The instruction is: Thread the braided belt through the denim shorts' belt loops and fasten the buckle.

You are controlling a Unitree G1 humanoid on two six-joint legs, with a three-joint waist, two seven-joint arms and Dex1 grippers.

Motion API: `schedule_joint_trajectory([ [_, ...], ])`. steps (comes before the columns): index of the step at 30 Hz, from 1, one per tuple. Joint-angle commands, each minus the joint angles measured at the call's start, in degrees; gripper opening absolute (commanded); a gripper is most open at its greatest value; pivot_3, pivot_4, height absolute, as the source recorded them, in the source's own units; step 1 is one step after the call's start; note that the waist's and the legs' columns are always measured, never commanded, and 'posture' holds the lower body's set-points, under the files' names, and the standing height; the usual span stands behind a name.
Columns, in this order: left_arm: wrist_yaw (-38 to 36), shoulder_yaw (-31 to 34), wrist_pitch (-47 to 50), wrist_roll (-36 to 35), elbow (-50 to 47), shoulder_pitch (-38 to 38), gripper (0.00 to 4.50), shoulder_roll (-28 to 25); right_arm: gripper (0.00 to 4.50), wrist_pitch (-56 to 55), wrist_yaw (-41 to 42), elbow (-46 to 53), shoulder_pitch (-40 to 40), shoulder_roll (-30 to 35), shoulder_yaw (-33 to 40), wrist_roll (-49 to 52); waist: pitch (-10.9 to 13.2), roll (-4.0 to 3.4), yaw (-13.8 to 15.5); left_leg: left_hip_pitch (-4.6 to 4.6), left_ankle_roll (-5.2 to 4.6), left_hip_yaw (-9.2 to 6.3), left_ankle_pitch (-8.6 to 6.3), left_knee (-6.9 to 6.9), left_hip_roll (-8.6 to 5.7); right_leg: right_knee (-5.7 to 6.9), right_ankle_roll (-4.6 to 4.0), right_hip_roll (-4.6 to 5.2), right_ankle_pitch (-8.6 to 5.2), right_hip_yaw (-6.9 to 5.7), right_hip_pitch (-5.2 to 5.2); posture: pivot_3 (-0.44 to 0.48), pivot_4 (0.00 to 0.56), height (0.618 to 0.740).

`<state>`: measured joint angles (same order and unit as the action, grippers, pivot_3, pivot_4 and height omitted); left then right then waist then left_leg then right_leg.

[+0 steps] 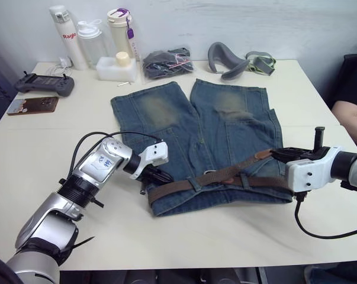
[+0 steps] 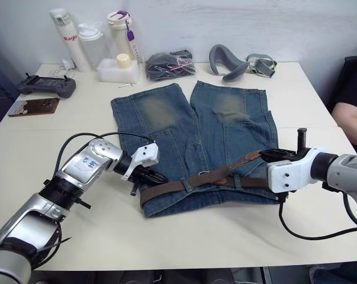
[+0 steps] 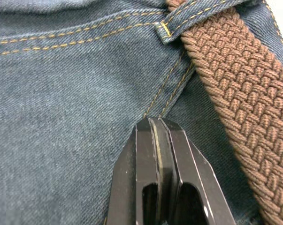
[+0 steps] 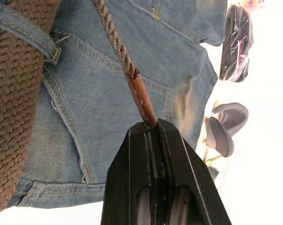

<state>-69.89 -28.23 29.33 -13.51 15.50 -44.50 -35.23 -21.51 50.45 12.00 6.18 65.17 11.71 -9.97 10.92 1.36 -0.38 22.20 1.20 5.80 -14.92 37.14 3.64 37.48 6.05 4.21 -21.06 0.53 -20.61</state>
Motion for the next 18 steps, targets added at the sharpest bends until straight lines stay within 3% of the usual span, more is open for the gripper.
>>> schedule_joint_trajectory([
  [1, -2.4, 0.3, 1.1, 1.9, 0.7, 1.1, 1.83, -1.2, 0.00, -1.1, -0.8, -0.1, 0.3, 0.7, 1.3, -0.3, 0.0, 0.00, 0.1, 0.01, 0.00, -0.02, 0.00, 0.01, 0.00, 0.00, 0.00, 0.02, 0.00, -0.01, 0.01, 0.000, 0.150, 0.740],
  [4, -3.2, 4.5, -4.3, 1.7, 0.8, -0.4, 3.00, -2.1, 0.00, 0.7, 0.0, 0.7, 0.0, 0.8, 2.1, 0.9, 0.0, 0.01, 0.1, 0.05, -0.01, -0.03, 0.00, 0.01, 0.01, 0.00, 0.00, 0.01, 0.00, -0.02, -0.01, 0.000, 0.150, 0.740],
  [7, -1.4, 10.9, -3.8, -2.7, -1.3, -2.3, 4.35, 0.4, 0.00, 4.5, 1.4, 3.3, -0.3, 0.6, 2.6, 3.1, 0.0, 0.02, -0.1, 0.10, 0.00, -0.03, 0.00, 0.02, 0.05, 0.02, 0.00, 0.01, 0.00, -0.02, -0.09, 0.000, 0.150, 0.740],
  [13, 6.2, 16.3, -4.8, -6.0, -7.5, -4.7, 4.47, 12.5, 0.00, 16.5, 4.7, 8.2, 0.8, 0.1, 2.3, 9.4, 0.0, 0.03, 0.4, 0.29, -0.07, -0.15, -0.04, 0.09, 0.10, -0.05, 0.10, 0.15, 0.01, -0.10, -0.08, 0.000, 0.150, 0.740],
  [18, 14.5, 14.4, -4.9, -2.8, -6.9, -6.8, 4.47, 22.1, 0.00, 28.8, 6.0, 12.6, 3.1, 0.1, 2.3, 14.8, 0.0, 0.05, 0.2, 0.34, -0.11, -0.12, -0.06, 0.16, -0.03, -0.10, 0.21, 0.15, 0.07, -0.07, -0.08, 0.000, 0.150, 0.740],
])
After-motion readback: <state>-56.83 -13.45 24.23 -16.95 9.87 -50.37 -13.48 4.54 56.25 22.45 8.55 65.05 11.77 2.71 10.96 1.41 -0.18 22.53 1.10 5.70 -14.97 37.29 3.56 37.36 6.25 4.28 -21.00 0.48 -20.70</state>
